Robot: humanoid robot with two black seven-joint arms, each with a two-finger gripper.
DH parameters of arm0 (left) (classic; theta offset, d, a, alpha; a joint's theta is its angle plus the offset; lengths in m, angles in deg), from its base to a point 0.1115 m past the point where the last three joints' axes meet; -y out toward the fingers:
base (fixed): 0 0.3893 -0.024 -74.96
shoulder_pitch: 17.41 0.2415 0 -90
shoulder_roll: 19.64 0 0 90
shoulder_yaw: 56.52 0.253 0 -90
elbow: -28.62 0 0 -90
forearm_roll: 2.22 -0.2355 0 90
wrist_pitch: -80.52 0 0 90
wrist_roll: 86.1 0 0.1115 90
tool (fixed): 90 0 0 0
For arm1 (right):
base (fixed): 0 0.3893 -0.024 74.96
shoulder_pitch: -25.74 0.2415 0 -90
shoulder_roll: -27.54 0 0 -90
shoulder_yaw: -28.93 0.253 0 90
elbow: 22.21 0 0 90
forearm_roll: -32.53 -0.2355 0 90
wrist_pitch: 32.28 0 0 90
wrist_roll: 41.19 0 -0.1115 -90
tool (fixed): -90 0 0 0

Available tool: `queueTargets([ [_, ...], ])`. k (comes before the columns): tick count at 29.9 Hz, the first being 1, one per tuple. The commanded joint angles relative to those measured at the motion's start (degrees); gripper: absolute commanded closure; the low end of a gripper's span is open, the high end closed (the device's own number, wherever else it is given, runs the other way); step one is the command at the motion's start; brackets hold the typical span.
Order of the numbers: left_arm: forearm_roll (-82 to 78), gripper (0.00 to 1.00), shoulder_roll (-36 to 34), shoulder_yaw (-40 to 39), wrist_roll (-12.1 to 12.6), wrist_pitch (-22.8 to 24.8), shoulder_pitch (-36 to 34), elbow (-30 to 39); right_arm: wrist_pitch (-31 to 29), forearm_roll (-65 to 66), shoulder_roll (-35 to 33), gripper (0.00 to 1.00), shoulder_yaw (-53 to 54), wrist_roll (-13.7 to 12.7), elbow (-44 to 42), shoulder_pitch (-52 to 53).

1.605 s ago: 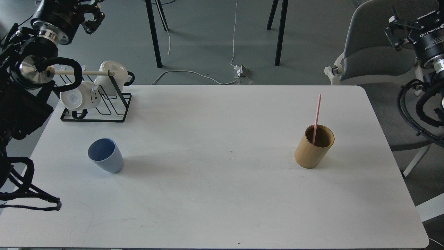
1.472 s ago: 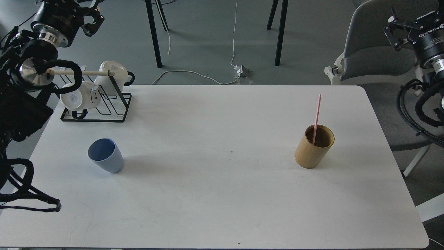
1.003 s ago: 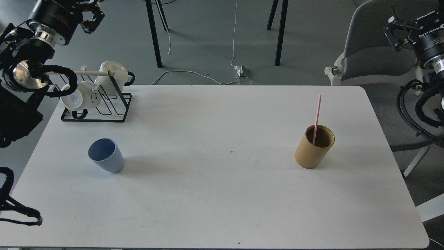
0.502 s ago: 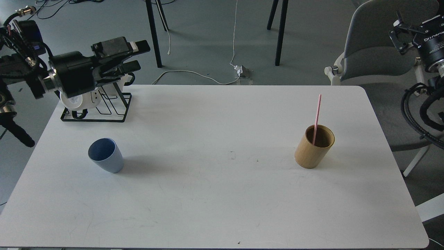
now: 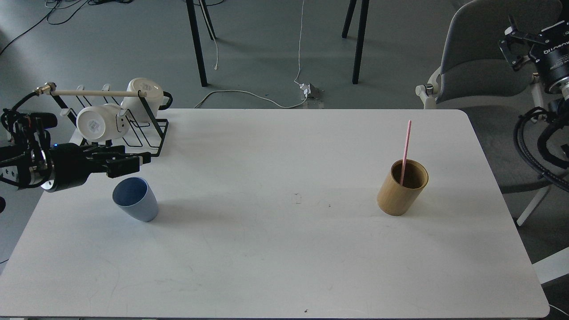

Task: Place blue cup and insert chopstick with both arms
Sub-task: 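Move the left gripper down toward the light blue cup, then grasp the light blue cup with the left gripper and lift it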

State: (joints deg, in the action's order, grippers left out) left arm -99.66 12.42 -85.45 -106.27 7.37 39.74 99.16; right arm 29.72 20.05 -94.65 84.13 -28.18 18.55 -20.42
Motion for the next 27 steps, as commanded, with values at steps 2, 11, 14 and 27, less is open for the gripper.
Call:
queueTargets([
  [2,-0.38,0.22,0.90,7.29,-0.22,-6.73,0.06,-5.49,0.00,0.00,-0.07,0.00,0.08,-0.01,0.02,0.02],
  [11,-0.38,0.38,4.24,14.08,-0.22,-11.13,-0.38,-13.15,0.00,0.00,0.72,0.00,0.35,0.08,0.28,0.02],
  [14,-0.38,0.46,4.50,14.08,-0.66,-11.13,-0.38,-13.15,0.00,0.00,0.73,0.00,0.43,0.17,0.28,0.02],
  [27,-0.29,1.00,7.49,13.99,-2.06,-10.08,-2.66,-13.77,0.00,0.00,-0.15,0.00,1.05,0.17,1.16,0.02],
])
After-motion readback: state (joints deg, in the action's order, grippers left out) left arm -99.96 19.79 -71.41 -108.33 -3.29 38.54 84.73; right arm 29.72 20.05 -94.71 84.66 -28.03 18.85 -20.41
